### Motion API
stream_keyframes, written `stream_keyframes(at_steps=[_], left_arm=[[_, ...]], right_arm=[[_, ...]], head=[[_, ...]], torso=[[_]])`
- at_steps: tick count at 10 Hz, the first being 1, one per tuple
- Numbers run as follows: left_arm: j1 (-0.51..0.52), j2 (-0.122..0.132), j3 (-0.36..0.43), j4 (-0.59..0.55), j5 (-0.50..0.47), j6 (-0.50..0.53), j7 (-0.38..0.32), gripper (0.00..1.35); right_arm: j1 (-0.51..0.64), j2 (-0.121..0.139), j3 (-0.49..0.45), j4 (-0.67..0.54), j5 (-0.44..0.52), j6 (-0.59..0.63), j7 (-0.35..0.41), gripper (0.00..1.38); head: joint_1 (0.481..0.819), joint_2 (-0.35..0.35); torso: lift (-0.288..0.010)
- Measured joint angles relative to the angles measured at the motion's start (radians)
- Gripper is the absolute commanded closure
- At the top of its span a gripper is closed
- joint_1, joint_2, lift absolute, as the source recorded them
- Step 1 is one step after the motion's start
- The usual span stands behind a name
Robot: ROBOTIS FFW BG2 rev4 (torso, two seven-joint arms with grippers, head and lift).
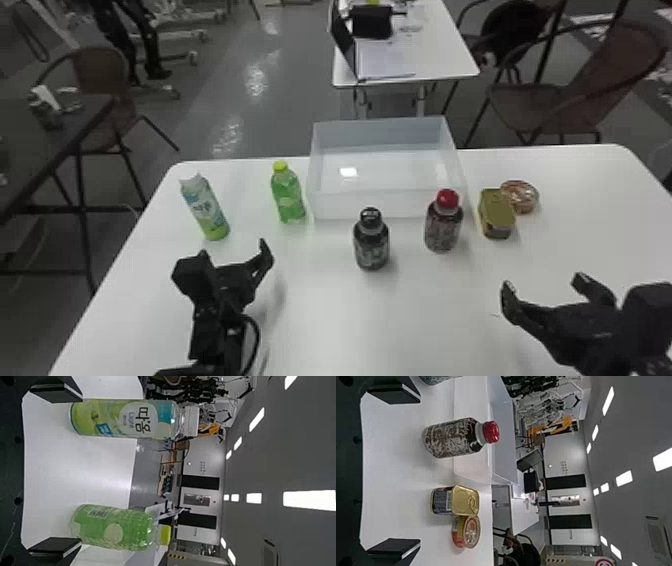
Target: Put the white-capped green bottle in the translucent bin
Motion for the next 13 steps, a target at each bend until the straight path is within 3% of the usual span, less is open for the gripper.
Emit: stream_keyframes(at_steps=[2, 6, 10, 13], left_arm=[[-0.071, 0.000, 0.016, 0.065, -0.010, 0.021, 0.000, 0.04], [-0.178, 0.005, 0.129, 0.145, -0.086, 0.086, 0.003, 0.02], [-0.240, 0.105, 0.092, 0.190, 0.003, 0.142, -0.018, 0.00], [-0.304, 0.136, 0.095, 0.243, 0.050, 0.183, -0.095, 0.00]], right_arm=[[-0.003, 0.007, 0.000, 0.004, 0.000, 0.000, 0.006, 0.03], [-0.007, 0.029, 0.000, 0.015, 0.007, 0.000, 0.026, 0.04], [-0.022, 0.060, 0.000, 0.035, 0.025, 0.000, 0.061, 0.04], [-0.028, 0.074, -0.001, 0.045, 0.034, 0.000, 0.075, 0.04]], head=[[0.695, 0.160], [0.695, 0.225], [0.695, 0.261], [0.695, 0.265]], torso=[[-0.092], [-0.092], [-0.092], [-0.092]])
